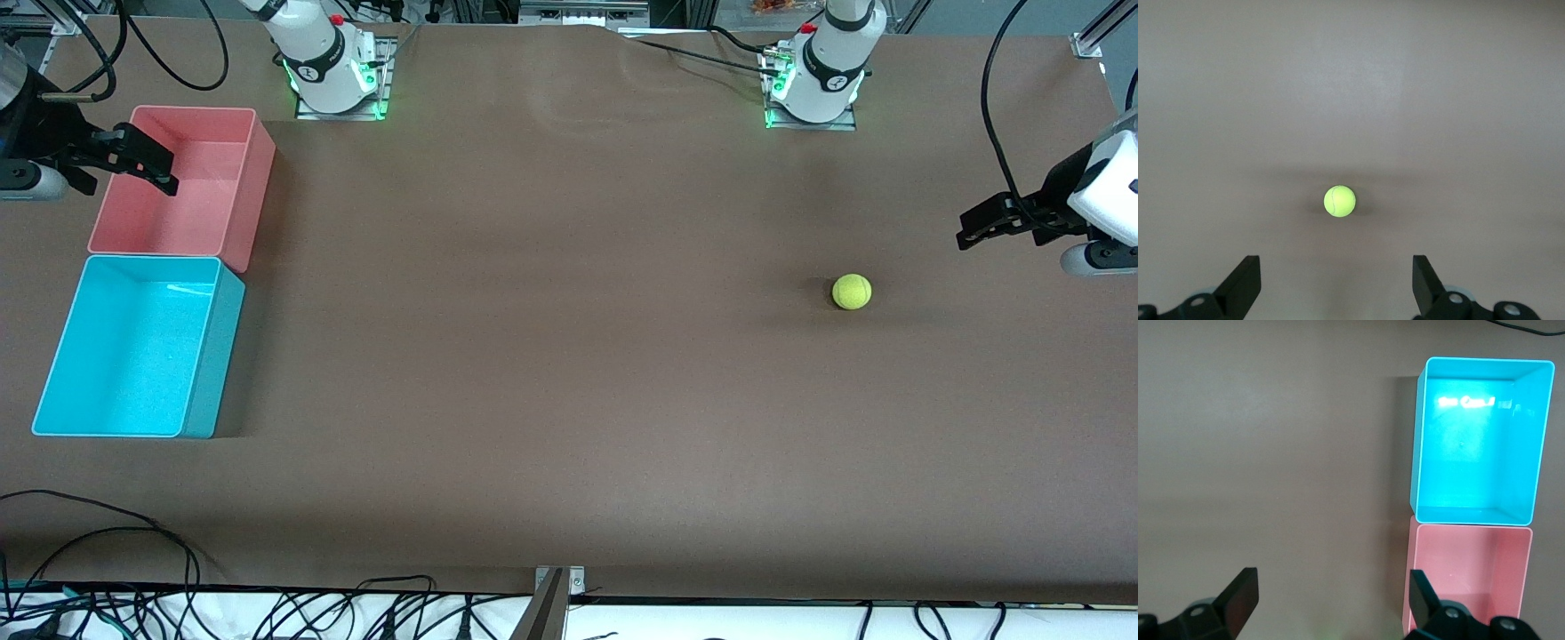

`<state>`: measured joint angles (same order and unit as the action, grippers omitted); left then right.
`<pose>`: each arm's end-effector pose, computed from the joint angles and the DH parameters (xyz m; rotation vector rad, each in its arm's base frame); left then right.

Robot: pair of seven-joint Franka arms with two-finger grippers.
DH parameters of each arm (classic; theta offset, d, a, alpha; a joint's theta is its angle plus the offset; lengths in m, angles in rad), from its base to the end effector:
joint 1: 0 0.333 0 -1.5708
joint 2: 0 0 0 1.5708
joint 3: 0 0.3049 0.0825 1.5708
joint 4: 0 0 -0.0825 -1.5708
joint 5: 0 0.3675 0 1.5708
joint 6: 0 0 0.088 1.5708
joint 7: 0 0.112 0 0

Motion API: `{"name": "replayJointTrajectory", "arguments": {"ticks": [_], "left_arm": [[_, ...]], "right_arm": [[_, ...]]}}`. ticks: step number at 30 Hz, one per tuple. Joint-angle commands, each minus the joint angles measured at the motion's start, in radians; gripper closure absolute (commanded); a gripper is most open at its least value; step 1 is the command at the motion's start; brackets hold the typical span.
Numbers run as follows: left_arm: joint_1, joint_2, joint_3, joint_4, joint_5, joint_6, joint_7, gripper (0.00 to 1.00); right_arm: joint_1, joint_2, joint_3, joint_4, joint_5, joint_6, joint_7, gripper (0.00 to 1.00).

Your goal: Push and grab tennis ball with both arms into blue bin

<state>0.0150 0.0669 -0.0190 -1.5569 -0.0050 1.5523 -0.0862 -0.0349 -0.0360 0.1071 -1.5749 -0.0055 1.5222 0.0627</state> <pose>0.5538 -0.0024 0.5766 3.1339 0.1290 -0.1125 0.5209 0.0381 0.6213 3.1310 0.0144 -0.0254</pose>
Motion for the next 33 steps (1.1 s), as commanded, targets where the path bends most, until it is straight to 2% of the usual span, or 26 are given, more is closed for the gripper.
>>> {"name": "replayJointTrajectory", "arguments": {"ticks": [1,19,22,25,26,27,28,33], "left_arm": [[0.003,0.001,-0.001,0.006,-0.021,0.006,0.003,0.0],[-0.004,0.028,-0.002,0.028,-0.003,0.005,-0.021,0.02],[0.0,0.028,-0.004,0.028,-0.004,0.005,-0.073,0.23],[-0.003,0.028,-0.002,0.028,-0.003,0.005,-0.121,0.68],[-0.003,0.028,-0.002,0.028,-0.003,0.005,-0.129,0.85],[-0.003,0.028,-0.002,0.028,-0.003,0.003,-0.132,0.97],[-0.003,0.028,-0.002,0.028,-0.003,0.002,-0.132,1.0],[0.003,0.028,-0.002,0.026,-0.003,-0.003,-0.153,1.0]], "right_arm": [[-0.002,-0.004,0.002,0.016,0.015,-0.019,-0.011,0.0],[-0.002,-0.004,0.002,0.016,0.015,-0.019,-0.011,0.0],[-0.002,-0.004,0.002,0.016,0.015,-0.019,-0.011,0.0],[-0.002,-0.004,0.003,0.016,0.015,-0.019,-0.011,0.0],[-0.002,-0.004,0.003,0.018,0.015,-0.019,-0.011,0.0],[-0.002,-0.004,0.003,0.016,0.015,-0.019,-0.011,0.0],[-0.002,-0.004,0.003,0.016,0.015,-0.019,-0.011,0.0],[-0.002,-0.004,0.003,0.016,0.015,-0.019,-0.012,0.0]]}}
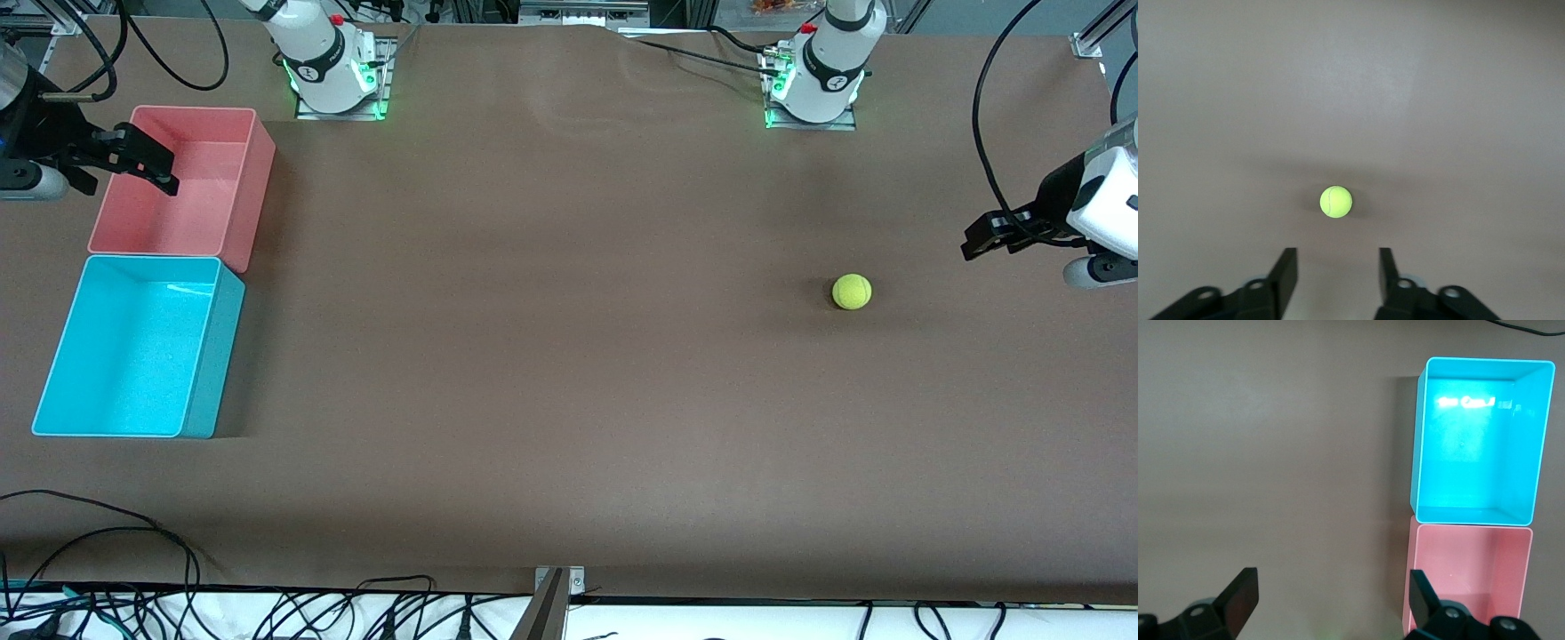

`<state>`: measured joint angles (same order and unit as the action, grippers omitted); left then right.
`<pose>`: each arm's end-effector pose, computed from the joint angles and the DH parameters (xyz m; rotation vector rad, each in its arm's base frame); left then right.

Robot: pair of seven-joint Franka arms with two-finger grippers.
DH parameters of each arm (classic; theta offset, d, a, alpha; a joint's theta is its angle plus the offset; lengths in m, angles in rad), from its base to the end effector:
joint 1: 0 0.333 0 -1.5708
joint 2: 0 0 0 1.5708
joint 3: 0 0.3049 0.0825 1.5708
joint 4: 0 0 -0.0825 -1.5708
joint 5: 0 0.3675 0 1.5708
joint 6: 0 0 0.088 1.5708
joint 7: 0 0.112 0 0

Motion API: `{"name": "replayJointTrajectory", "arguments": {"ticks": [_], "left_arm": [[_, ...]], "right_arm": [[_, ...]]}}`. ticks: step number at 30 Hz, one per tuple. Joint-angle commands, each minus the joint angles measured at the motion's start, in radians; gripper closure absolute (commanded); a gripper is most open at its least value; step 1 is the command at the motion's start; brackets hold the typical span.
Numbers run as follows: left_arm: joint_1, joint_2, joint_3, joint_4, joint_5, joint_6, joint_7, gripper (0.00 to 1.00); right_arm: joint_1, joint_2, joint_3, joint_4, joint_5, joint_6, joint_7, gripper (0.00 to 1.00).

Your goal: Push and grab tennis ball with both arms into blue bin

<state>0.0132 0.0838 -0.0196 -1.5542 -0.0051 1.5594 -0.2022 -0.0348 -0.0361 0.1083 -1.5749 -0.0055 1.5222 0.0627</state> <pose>0.5589 -0.0037 0.5690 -3.1226 -0.3069 0.1238 0.5209 0.0388 0.6213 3.1309 0.0164 -0.0253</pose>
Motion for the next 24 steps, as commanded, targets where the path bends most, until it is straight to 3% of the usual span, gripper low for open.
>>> {"name": "replayJointTrajectory", "arguments": {"ticks": [1,16,24], "left_arm": [[0.007,0.011,-0.002,0.023,-0.003,-0.012,-0.06,1.0],[0.074,0.031,0.004,-0.01,-0.004,-0.01,-0.557,1.0],[0.117,0.062,0.003,-0.066,-0.009,0.054,-0.883,1.0]], "right_arm": [[-0.002,-0.004,0.002,0.016,0.015,-0.019,-0.012,0.0],[-0.002,-0.004,0.002,0.016,0.015,-0.019,-0.011,0.0],[-0.002,-0.004,0.002,0.018,0.015,-0.019,-0.009,0.0]]}}
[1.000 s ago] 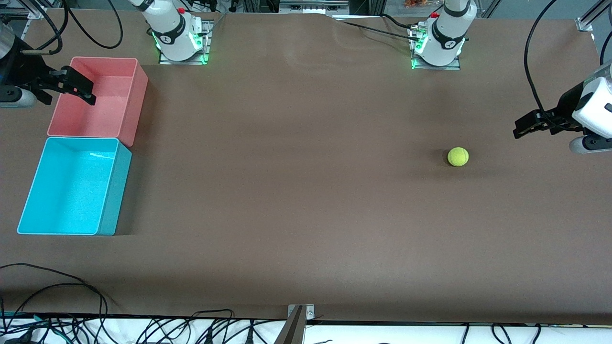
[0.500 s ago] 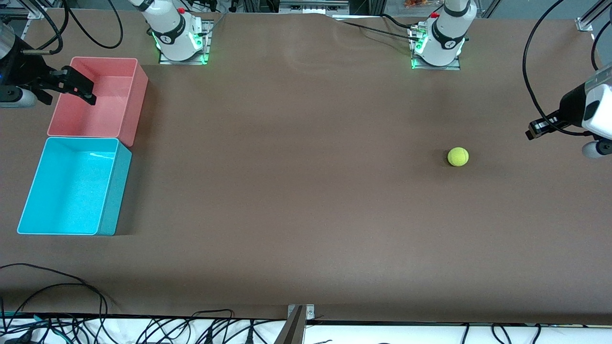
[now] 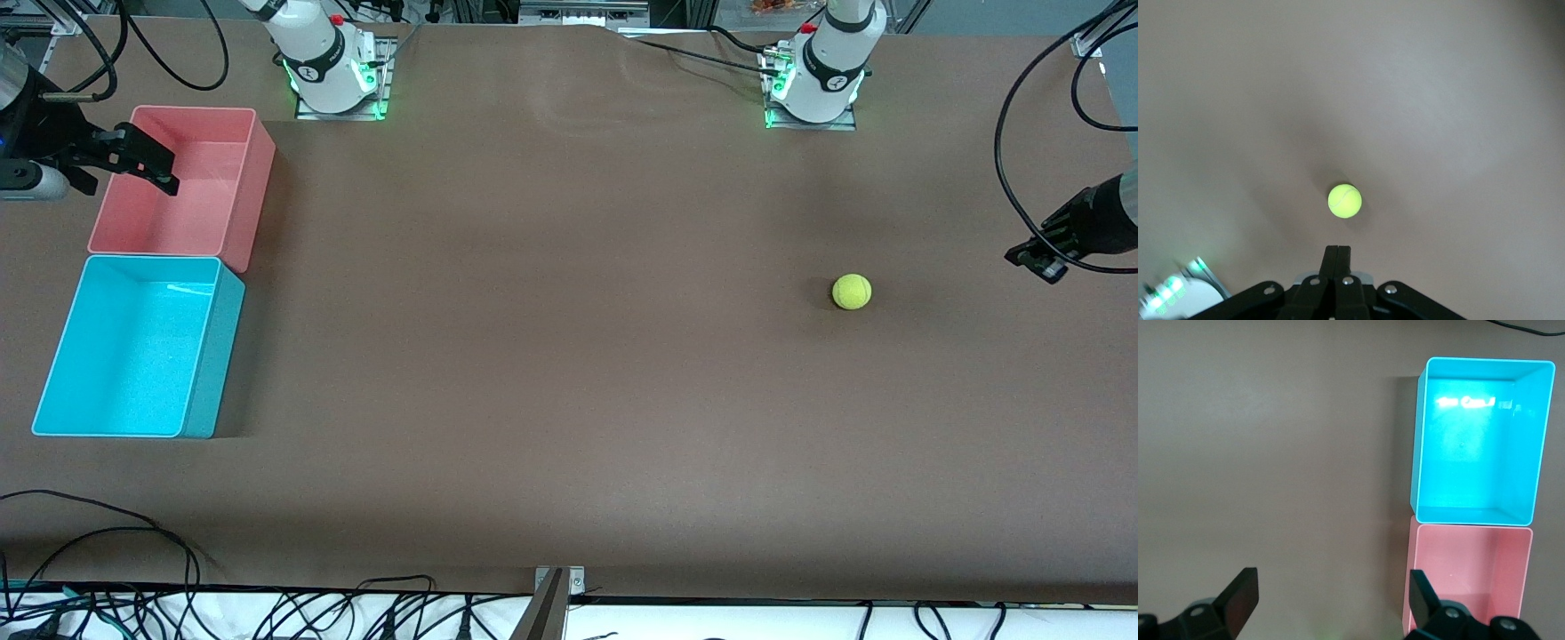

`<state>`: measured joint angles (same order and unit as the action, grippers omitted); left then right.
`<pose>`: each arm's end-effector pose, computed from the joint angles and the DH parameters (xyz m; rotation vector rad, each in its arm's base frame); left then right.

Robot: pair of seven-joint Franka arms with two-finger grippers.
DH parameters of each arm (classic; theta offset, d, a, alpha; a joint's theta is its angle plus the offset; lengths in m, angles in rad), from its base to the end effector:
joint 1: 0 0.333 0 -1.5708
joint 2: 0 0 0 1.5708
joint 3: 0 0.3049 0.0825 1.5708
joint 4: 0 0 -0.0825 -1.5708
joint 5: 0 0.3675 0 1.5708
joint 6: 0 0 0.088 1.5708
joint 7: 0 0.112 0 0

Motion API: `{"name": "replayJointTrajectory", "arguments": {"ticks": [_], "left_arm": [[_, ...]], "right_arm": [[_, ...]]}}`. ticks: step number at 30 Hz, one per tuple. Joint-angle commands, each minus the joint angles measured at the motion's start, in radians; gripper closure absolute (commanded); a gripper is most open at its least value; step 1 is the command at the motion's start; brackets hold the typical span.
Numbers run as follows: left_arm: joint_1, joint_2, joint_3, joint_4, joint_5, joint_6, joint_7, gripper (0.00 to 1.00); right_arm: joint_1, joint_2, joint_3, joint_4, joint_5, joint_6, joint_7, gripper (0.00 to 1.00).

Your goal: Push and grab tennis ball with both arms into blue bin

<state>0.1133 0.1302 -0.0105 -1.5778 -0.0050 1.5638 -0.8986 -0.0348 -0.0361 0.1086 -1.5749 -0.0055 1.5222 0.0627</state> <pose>0.5647 0.0580 0.5326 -2.7057 -1.4811 0.2092 0.5208 0.0390 0.6213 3.1309 0.0169 -0.0253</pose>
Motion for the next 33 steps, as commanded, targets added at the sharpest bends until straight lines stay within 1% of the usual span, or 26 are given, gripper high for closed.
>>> {"name": "replayJointTrajectory", "arguments": {"ticks": [1,4,9,14,17,20,30,33], "left_arm": [[0.019,0.016,-0.006,-0.066,-0.007,0.073,-0.232,1.0],[0.023,0.011,-0.006,-0.143,-0.004,0.145,-0.338,1.0],[0.037,0.002,-0.005,-0.275,-0.003,0.243,-0.407,1.0],[0.083,0.002,-0.006,-0.385,-0.001,0.337,-0.49,1.0],[0.111,-0.023,-0.008,-0.481,-0.003,0.436,-0.494,1.0],[0.112,-0.034,-0.009,-0.579,-0.003,0.54,-0.499,1.0],[0.115,-0.02,-0.011,-0.803,-0.003,0.866,-0.525,1.0],[0.117,0.003,-0.011,-0.853,-0.003,0.959,-0.528,1.0]], "right_arm": [[-0.002,-0.004,0.002,0.016,0.015,-0.019,-0.011,0.0],[-0.002,-0.004,0.002,0.016,0.015,-0.019,-0.011,0.0],[-0.002,-0.004,0.002,0.016,0.015,-0.019,-0.009,0.0],[-0.002,-0.004,0.002,0.016,0.015,-0.019,-0.009,0.0],[-0.002,-0.004,0.002,0.016,0.015,-0.019,-0.009,0.0],[-0.002,-0.004,0.002,0.016,0.015,-0.019,-0.007,0.0],[0.0,-0.004,0.003,0.016,0.015,-0.02,-0.004,0.0],[0.0,-0.005,0.003,0.016,0.015,-0.02,-0.006,0.0]]}}
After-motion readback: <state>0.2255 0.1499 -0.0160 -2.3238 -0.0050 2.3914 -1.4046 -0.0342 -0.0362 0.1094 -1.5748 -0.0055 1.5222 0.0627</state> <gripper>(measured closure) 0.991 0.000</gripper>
